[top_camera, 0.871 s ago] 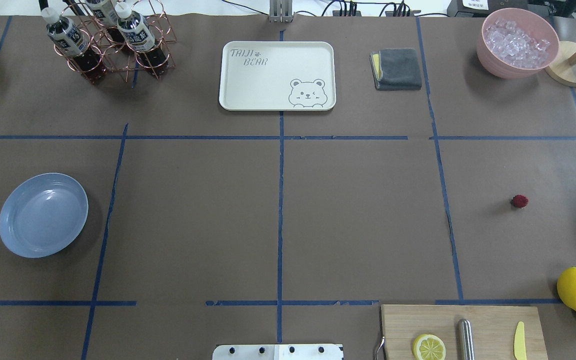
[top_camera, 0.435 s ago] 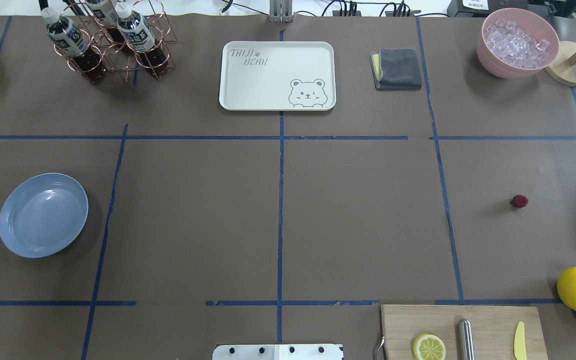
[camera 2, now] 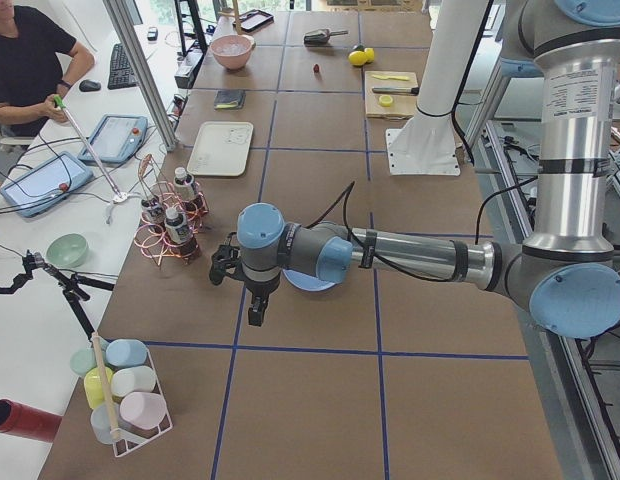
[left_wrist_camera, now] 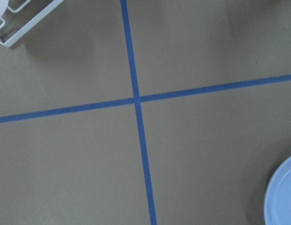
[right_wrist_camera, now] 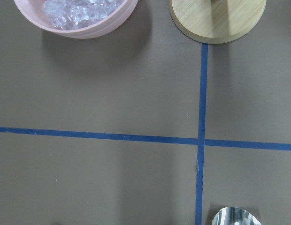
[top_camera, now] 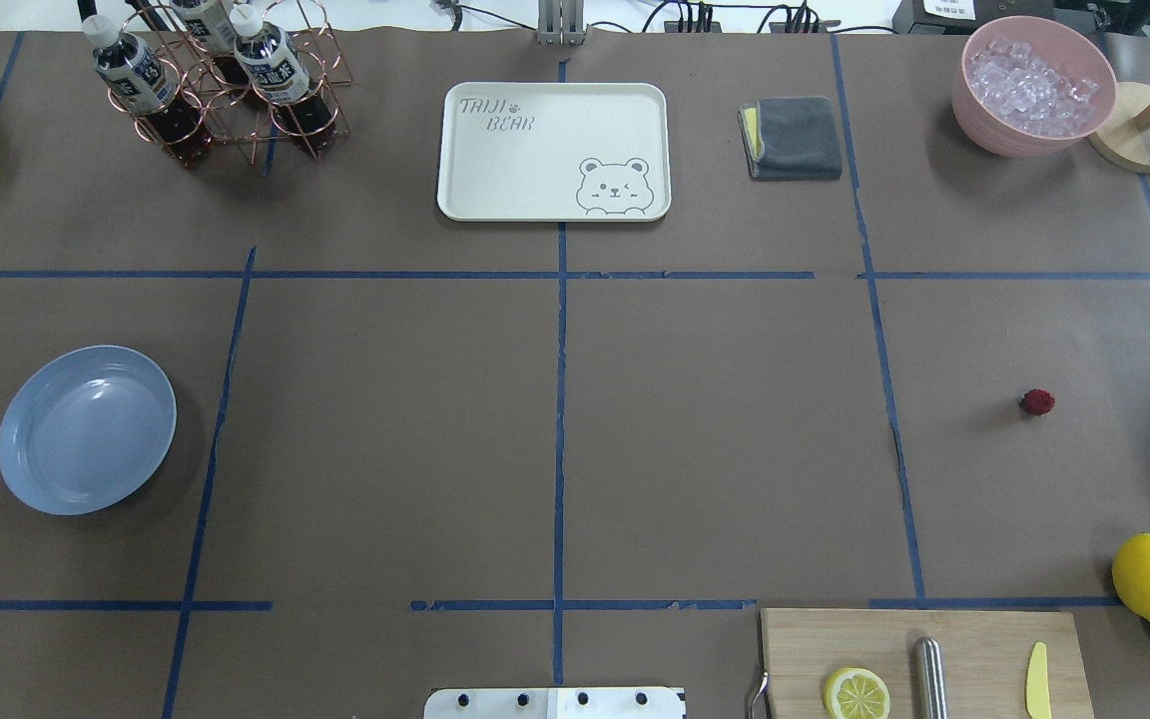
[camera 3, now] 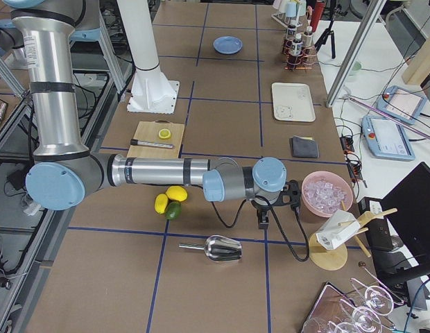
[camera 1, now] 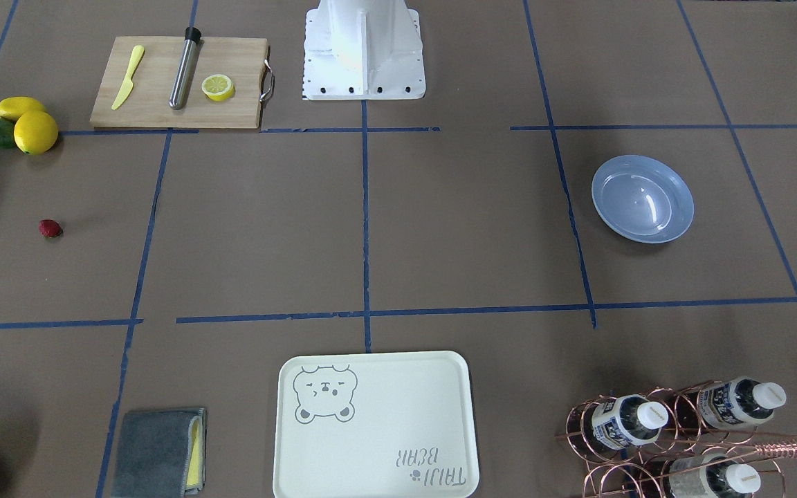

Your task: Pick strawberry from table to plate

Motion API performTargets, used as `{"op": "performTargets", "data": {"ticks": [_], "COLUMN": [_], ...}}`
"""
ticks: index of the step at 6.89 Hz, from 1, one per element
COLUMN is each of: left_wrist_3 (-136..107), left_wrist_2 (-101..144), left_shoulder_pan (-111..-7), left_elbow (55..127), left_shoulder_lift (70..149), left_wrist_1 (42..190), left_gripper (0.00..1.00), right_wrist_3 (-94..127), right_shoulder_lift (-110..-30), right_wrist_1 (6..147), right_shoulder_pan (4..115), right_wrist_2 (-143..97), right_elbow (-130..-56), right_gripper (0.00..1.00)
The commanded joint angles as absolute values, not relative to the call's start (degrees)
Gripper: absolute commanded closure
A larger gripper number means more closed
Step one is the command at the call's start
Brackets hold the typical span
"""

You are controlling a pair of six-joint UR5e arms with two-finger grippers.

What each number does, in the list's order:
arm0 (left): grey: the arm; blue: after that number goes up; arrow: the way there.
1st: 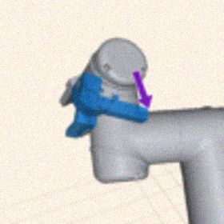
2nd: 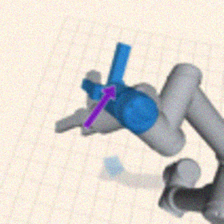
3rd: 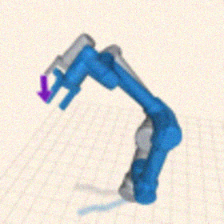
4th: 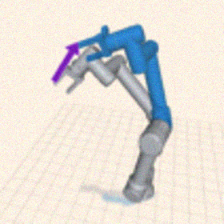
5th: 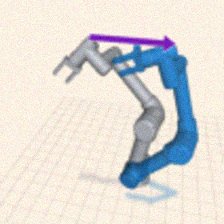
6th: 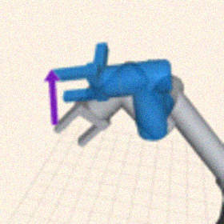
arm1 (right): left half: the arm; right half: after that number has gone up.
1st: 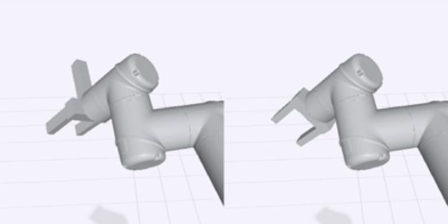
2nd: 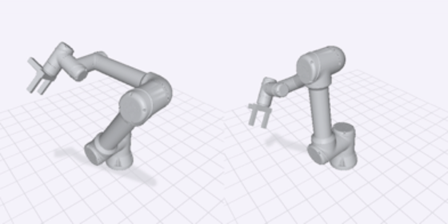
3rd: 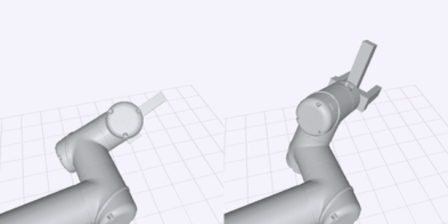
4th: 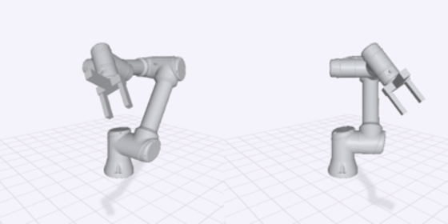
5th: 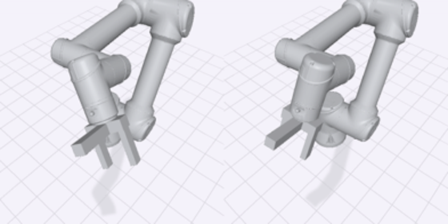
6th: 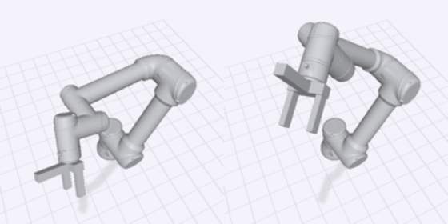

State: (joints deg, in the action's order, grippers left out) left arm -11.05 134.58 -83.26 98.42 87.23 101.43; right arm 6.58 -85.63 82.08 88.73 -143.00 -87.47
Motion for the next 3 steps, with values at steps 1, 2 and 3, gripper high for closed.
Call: {"op": "performTargets", "data": {"ticks": [1, 2, 3], "left_wrist_3": [-25.6, -33.67, -44.54], "left_wrist_2": [134.74, 134.74, 134.56], "left_shoulder_pan": [-76.5, -72.72, -68.34], "left_elbow": [98.53, 98.44, 98.26], "left_shoulder_lift": [84.83, 81.07, 78.16], "left_wrist_1": [111.83, 120.85, 131.73], "left_gripper": [0.0, 0.0, 0.0], "right_wrist_3": [7.56, 8.78, 9.92], "right_shoulder_lift": [-82.03, -81.92, -82.61], "right_wrist_1": [82.26, 82.44, 81.75], "right_shoulder_pan": [87.45, 87.36, 86.84], "right_wrist_2": [-143.0, -143.43, -143.18], "right_elbow": [-87.45, -87.45, -87.28], "right_gripper": [0.0, 0.0, 0.0]}}
